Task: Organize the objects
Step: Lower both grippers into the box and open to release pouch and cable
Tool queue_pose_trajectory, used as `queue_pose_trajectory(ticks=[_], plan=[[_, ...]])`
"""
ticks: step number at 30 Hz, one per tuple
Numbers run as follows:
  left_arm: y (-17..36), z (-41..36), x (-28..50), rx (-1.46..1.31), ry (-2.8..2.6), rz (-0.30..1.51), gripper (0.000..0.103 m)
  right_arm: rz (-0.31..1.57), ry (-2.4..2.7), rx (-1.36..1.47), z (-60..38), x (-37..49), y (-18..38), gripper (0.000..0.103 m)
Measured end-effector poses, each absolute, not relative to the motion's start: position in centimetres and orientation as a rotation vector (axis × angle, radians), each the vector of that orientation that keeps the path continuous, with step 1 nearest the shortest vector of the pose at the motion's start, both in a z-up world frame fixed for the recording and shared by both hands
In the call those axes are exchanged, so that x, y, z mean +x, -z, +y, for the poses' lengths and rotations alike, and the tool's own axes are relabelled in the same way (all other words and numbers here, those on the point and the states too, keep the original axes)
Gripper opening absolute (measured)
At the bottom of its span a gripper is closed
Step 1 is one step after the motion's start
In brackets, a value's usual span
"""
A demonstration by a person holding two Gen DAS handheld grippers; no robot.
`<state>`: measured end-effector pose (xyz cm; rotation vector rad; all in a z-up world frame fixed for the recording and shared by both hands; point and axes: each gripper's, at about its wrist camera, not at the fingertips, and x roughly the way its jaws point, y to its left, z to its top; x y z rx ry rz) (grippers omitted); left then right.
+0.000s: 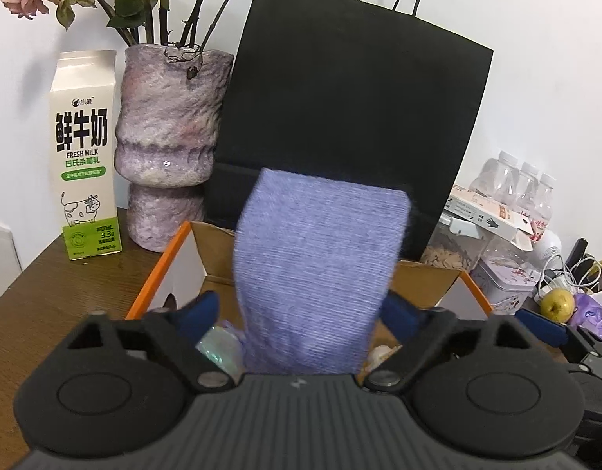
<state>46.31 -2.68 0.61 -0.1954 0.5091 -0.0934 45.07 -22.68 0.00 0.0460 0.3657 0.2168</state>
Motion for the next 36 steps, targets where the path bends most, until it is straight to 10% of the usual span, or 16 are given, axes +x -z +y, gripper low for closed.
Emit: queue_pose_trajectory(ticks=[36], plan=[[-3.1,-1.7,42.5,-0.218,0.045,0.484,0.103,0.403,-0.202,-0.018,-22.4,41.2,-2.9,0.103]])
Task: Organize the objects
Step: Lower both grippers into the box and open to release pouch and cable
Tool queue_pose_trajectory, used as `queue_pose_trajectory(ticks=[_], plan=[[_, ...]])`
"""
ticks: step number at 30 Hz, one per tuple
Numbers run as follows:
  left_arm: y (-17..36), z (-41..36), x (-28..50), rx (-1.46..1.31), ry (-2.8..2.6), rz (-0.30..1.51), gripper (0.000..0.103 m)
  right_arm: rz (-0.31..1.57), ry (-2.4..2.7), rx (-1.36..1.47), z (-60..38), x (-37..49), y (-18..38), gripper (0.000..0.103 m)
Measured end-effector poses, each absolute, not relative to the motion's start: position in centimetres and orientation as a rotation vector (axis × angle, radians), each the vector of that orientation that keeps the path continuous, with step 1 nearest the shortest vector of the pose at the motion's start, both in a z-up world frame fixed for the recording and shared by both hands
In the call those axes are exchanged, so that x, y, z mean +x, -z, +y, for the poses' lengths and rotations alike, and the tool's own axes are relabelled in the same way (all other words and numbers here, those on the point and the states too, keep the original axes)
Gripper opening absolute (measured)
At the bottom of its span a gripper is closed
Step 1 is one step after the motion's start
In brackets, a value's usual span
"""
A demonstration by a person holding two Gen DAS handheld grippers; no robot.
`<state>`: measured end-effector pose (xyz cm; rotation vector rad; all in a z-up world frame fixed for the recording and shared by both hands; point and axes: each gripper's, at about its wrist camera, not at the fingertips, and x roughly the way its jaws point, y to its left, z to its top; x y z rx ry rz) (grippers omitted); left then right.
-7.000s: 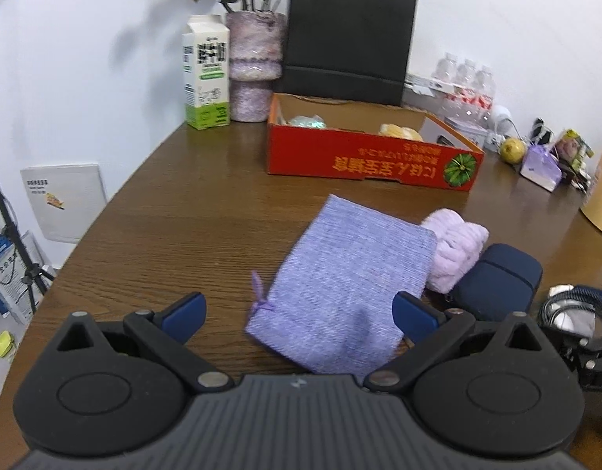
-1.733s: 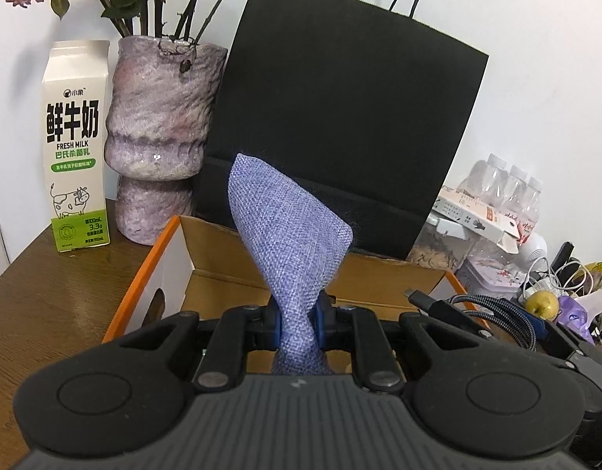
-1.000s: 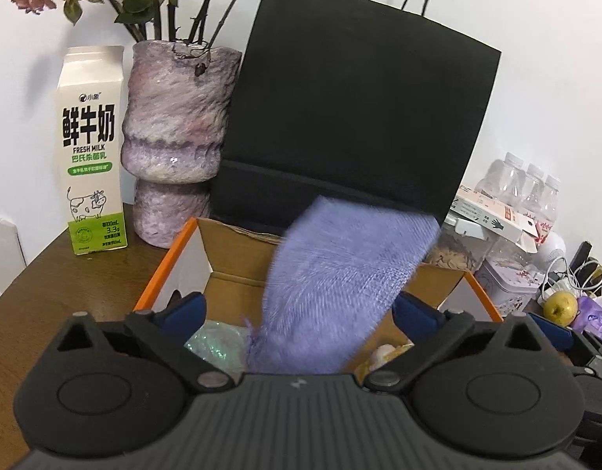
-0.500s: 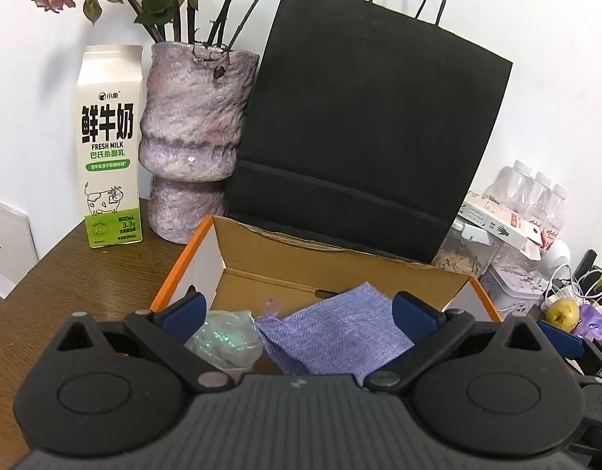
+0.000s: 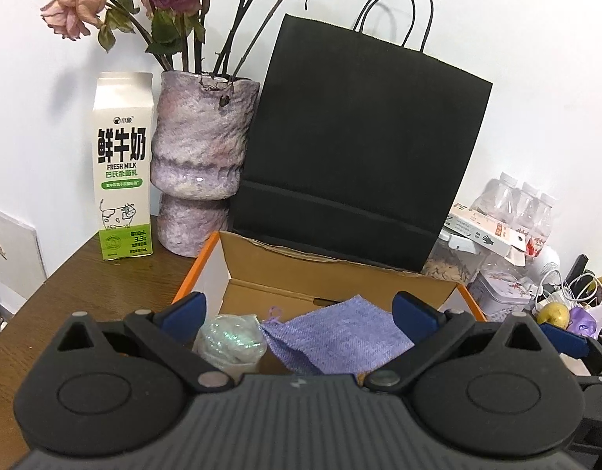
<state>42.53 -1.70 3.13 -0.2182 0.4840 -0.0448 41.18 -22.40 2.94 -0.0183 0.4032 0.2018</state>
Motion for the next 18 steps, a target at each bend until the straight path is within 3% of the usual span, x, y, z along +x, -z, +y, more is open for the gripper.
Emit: queue_pose_trajectory(ticks=[18], plan=[[-2.4,0.0,38.7,-0.197,0.023,0.498,0.103,0.374,-0.211,-0.024,-23.1,35.9,-3.4,0.103]])
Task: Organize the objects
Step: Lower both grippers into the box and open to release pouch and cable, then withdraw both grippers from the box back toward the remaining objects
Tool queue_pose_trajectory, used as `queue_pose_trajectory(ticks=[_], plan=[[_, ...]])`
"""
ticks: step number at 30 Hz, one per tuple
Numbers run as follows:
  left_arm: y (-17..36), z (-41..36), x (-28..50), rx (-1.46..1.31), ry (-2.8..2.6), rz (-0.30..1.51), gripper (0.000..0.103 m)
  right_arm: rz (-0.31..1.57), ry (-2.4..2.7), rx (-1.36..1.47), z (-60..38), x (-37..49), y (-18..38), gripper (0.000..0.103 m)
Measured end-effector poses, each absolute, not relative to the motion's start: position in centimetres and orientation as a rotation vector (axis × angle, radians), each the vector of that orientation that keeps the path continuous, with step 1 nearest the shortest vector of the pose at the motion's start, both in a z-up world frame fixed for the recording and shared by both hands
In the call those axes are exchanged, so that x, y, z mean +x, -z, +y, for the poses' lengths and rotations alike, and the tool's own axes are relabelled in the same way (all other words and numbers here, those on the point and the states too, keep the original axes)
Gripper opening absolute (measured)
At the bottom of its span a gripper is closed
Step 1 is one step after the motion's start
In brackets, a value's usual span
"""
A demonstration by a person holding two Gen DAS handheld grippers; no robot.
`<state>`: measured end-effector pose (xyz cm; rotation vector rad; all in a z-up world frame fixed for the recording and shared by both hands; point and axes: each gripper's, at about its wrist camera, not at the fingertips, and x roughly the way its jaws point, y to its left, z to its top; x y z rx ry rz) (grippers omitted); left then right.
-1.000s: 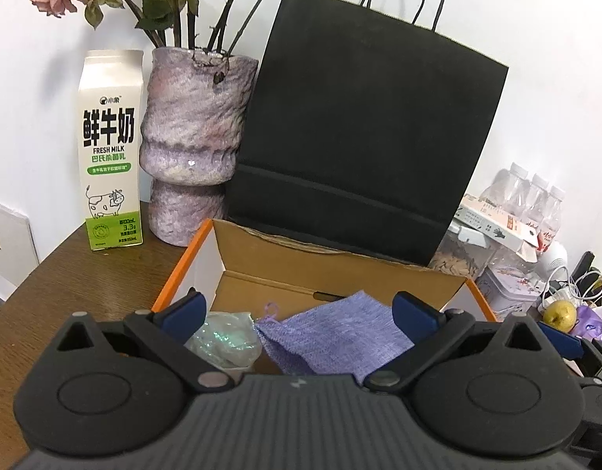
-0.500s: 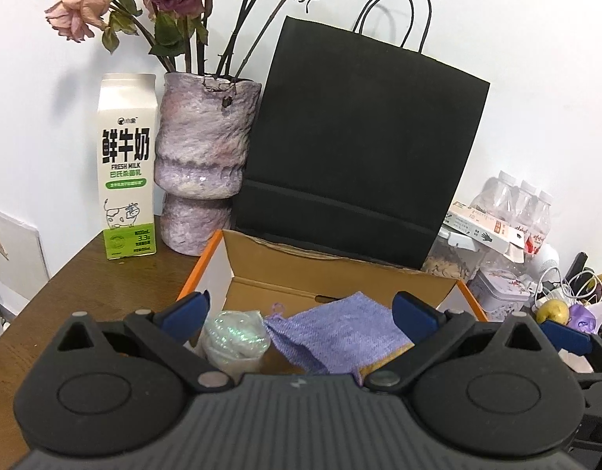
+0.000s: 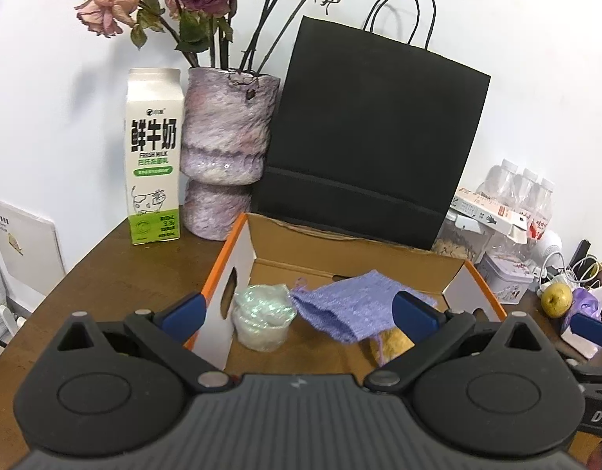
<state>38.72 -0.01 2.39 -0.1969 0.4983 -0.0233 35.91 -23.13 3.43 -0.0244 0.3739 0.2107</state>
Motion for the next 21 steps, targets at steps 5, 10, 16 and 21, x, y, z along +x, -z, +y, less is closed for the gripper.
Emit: queue_pose_trajectory(ticks=[5,10,16,21], plan=[[-2.1,0.7,37.4,-0.19,0.011,0.505,0.103,0.365,-0.21,-0.027,-23.5,34.1,-3.4,0.103],[-1.7,1.4,36.0,-0.191,0.003,0.512,0.103,0.359,-0.21,-0.025,-23.7,32.3,-2.9,0.103],[-1.5,2.1,34.0,-0.188,0.014,0.504,0.103,0.347,-0.21,-0.031,-24.0,30.1,-2.2,0.103],[-1.1,2.4,32.5,-0.17,0.028,0.494,0.103,0.329,-0.218,-0.033,-24.1,28.0,-1.6,0.103]])
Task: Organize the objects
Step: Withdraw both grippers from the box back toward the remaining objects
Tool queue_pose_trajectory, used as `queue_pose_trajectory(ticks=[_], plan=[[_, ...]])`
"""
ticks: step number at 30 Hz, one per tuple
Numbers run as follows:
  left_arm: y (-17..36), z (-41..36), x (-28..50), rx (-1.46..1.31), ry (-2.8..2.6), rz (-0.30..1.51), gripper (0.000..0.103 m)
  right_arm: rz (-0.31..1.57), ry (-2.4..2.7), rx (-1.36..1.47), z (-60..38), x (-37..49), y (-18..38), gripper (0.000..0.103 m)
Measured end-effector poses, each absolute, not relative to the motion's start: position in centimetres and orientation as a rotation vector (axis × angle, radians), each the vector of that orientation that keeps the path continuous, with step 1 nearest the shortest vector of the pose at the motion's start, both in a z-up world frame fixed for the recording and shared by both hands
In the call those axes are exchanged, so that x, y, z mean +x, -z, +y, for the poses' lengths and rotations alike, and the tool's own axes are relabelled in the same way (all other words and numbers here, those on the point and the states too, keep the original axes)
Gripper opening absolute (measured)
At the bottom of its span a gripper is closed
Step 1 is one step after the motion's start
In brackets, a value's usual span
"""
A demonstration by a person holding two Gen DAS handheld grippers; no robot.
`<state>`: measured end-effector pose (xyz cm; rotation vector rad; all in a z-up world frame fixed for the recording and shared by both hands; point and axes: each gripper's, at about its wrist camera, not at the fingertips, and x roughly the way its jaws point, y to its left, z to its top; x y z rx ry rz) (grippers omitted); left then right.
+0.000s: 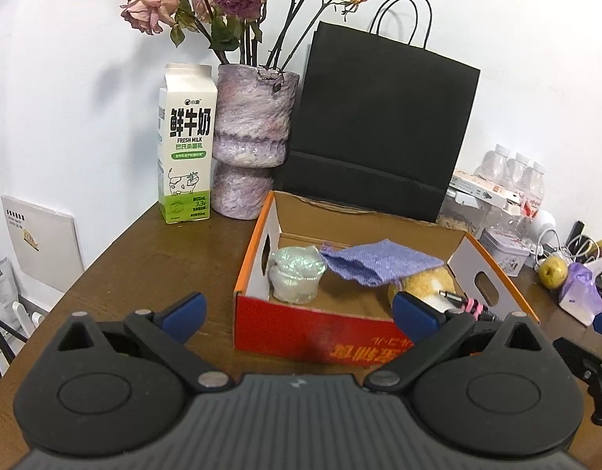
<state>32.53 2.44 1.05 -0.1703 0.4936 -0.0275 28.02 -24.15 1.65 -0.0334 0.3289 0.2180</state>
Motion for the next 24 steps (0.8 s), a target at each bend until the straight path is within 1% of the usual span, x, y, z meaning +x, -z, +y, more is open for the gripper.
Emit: queue_pose_trajectory(ticks=[4,24], plan=[[-0.5,2.7,31.5,-0.161,0.036,0.501,0.103,0.316,-0.225,-0.041,-24.3,26.1,-0.9,0.103],[2.2,3.3,25.3,-0.126,0.12,0.503,0.103,0.375,-0.207,-0.072,-25.7,18.1,2.2,0.103]])
